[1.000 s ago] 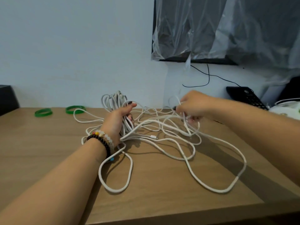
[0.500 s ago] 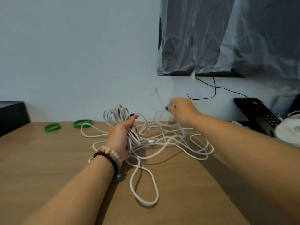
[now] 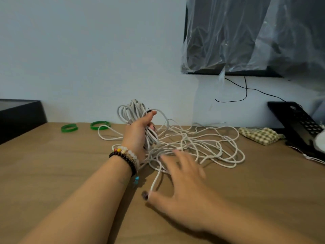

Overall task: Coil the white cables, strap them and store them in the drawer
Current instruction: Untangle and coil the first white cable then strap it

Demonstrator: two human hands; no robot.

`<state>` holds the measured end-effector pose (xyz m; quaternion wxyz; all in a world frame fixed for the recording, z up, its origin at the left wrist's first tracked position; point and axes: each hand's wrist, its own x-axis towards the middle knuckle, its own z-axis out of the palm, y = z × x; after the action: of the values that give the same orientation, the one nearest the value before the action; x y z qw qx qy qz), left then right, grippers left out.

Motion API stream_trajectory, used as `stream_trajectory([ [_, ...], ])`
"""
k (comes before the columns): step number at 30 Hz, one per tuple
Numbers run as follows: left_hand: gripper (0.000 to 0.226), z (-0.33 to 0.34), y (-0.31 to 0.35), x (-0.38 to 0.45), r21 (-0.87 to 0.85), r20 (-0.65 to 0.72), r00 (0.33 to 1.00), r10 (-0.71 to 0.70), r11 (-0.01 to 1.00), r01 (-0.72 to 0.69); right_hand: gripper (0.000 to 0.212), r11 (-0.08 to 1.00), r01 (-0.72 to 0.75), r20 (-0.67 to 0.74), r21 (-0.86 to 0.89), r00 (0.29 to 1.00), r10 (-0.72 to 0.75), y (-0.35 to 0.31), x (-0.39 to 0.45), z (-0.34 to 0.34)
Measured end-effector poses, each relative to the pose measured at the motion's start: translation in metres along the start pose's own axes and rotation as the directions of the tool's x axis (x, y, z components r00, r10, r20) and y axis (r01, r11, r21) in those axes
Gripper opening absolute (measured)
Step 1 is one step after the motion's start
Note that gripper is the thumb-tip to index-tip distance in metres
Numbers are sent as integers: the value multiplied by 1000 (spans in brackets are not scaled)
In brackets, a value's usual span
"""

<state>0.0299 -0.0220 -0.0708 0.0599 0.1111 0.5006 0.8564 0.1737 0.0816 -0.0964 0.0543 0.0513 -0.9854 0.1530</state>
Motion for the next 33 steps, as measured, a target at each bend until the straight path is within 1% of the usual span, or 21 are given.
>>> stream_trajectory([
  [1,16,0,2,-1,-11,-2,1000,9,1000,-9,90,1000,-13,47,-27,999,14,1,-1,9],
  [2,15,1,4,-3,-13,-2,1000,22,1000,-22,86,999,-31,57,-40,998,33,4,2,14],
  [5,15,0,5,-6,54,-11,998,70,996,-69,69,996,-81,-57,-47,995,78,29,24,17],
  [7,14,-1,1,-10,111,-1,997,79,991,-78,54,991,-131,-115,-7,985,129,54,43,18],
  [10,26,-1,-8,-22,223,4,998,67,973,-66,33,975,-222,-218,-19,952,213,89,64,13],
  [12,25,1,-10,-36,286,8,998,70,956,-69,26,960,-276,-283,-47,925,252,97,65,6],
  [13,24,1,-10,-44,288,16,997,71,955,-73,25,959,-272,-316,-81,919,234,96,62,5],
  [15,25,-2,-10,-59,239,37,997,67,968,-74,33,974,-179,-440,-136,892,103,86,53,6],
  [16,28,-5,-10,-66,214,48,997,64,974,-73,43,987,-105,-524,-125,851,24,77,47,8],
  [17,29,-7,-9,-73,201,63,996,62,977,-73,53,996,-9,-604,-89,795,-47,68,40,10],
  [18,29,-9,-8,-80,199,85,995,57,977,-73,60,993,105,-656,-58,746,-117,59,35,13],
  [19,27,-12,-7,-86,207,112,993,48,976,-70,63,977,210,-661,-40,727,-184,52,32,15],
  [20,24,-13,-6,-91,225,140,989,38,972,-69,62,956,293,-624,-12,745,-236,44,29,17],
  [21,25,-14,-5,-95,243,155,988,27,968,-65,58,935,352,-564,37,780,-271,39,28,19],
  [22,28,-13,-4,-98,248,158,987,15,967,-54,50,925,369,-510,91,815,-275,35,27,20],
  [24,27,-11,-1,-104,180,145,989,-15,984,-12,29,927,334,-473,172,853,-220,36,30,20],
  [26,16,-8,4,-110,-12,115,993,-25,1000,26,22,914,312,-499,258,854,-150,40,30,19],
  [27,16,-6,9,-114,-119,90,996,-15,993,25,16,907,309,-509,286,851,-129,44,31,19],
  [30,16,-8,34,-120,-350,-2,999,37,936,-36,16,943,240,-493,230,864,-100,55,32,10],
  [31,14,-10,45,-121,-415,-27,998,52,908,-59,15,956,193,-467,221,881,-70,62,34,6],
  [33,12,-15,68,-121,-500,-75,994,78,860,-105,14,965,72,-415,253,909,41,80,38,-2],
])
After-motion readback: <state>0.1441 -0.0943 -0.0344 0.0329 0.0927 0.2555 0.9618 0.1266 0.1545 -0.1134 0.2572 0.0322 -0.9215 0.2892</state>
